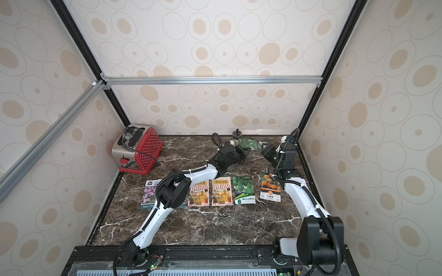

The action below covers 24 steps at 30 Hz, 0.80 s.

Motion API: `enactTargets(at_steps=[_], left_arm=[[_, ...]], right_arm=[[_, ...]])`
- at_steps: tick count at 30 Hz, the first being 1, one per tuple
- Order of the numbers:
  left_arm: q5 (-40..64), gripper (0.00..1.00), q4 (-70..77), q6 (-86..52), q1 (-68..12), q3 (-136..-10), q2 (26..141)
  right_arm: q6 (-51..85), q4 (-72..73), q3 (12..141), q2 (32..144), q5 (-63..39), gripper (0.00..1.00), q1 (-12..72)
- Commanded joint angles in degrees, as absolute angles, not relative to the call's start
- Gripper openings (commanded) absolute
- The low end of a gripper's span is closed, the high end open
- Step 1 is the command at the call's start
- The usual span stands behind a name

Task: Arrange the seed packets in a row
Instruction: Pick up the seed packet from the center of the board.

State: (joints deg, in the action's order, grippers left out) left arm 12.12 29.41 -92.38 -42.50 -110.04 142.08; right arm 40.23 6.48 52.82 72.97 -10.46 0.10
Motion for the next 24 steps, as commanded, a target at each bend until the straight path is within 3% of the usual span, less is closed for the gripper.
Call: enactTargets(at_steps=[1,5,10,13,18,24], left_arm=[[21.95,0.0,33.36,-84.83,-39.65,-107.61,136.43],[32.99,0.0,32.09,-76.38,-37.9,-104.6,132.61],[46.43,0.0,25.9,-62.89,-36.33,-98.75,125.6],[50.41,0.0,14.19,-48.88,-36.21,-95.34,119.58],[54.11,0.0,-4.09,-28.09,-36.14,-90.99,111.58],[55.22,0.0,-11.59,-19.0,-36.04,-88.95,108.08]], right_arm=[[32.28,-2.0,55.13,67.61,-8.97,0.69,0.26],[28.83,-4.66,58.49,67.35,-11.59,0.7,-0.11],[26.07,-4.9,64.36,75.18,-28.05,0.71,-3.27],[20.94,-8.78,69.67,79.99,-36.66,0.71,-3.95],[12.93,-13.21,74.8,83.71,-42.14,0.72,-4.12],[11.85,-11.6,74.29,87.24,-52.64,0.68,-4.33]])
